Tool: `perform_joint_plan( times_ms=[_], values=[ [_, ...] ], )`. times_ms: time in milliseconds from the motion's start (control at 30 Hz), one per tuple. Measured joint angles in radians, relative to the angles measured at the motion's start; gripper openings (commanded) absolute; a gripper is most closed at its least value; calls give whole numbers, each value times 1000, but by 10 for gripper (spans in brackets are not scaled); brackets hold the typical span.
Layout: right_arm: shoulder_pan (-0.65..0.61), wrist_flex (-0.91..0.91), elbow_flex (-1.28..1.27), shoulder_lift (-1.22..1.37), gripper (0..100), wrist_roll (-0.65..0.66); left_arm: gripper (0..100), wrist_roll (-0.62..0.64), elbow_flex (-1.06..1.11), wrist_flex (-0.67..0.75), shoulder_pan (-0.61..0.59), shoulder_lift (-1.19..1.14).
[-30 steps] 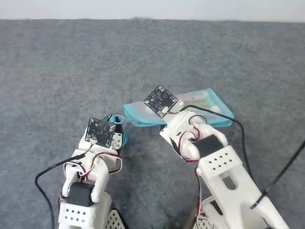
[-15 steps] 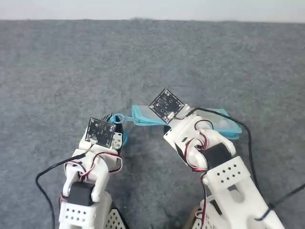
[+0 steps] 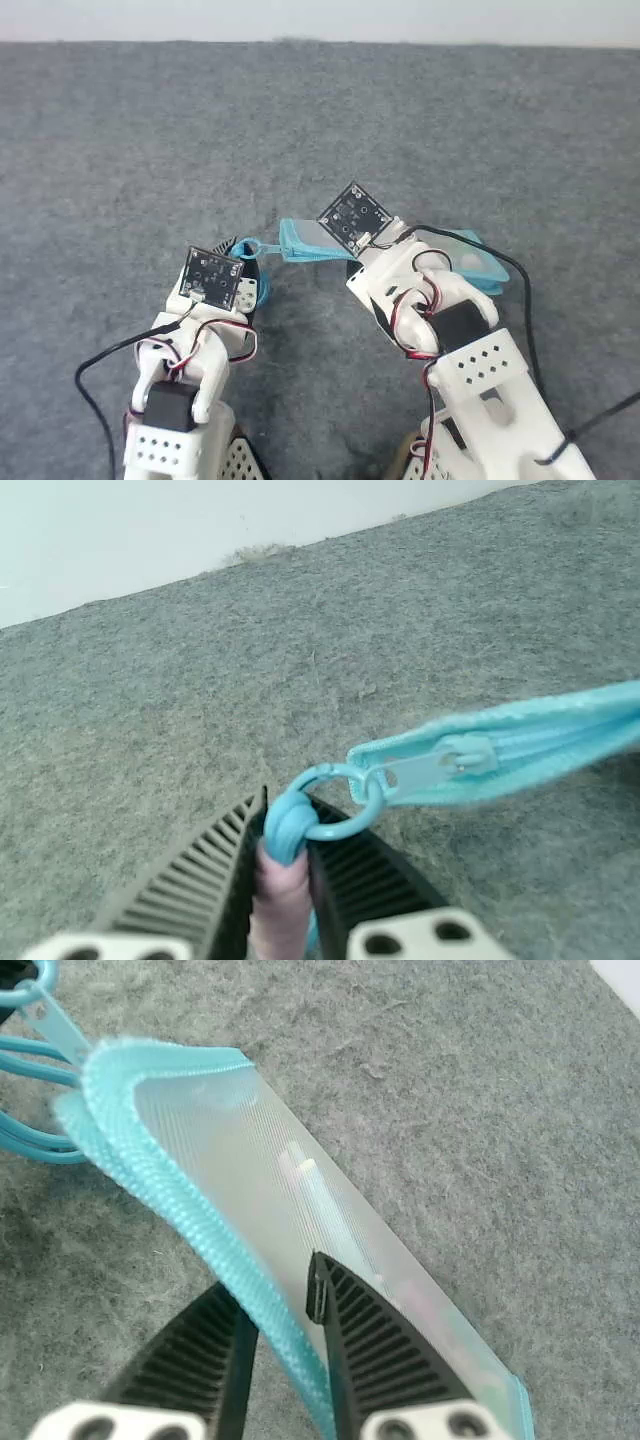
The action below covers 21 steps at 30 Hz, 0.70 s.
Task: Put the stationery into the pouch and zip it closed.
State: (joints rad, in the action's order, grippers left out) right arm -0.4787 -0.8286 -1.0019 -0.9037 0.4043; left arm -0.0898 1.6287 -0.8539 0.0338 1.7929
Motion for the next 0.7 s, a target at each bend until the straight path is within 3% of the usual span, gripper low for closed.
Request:
perform_joint_plan(
  times_ms=[267,700],
  values=[
    [3,-3,0,-6,6,0,12,0,0,3,0,0],
    [3,-143,-2,-226,6,0,12,0,3,8,0,0]
  ],
)
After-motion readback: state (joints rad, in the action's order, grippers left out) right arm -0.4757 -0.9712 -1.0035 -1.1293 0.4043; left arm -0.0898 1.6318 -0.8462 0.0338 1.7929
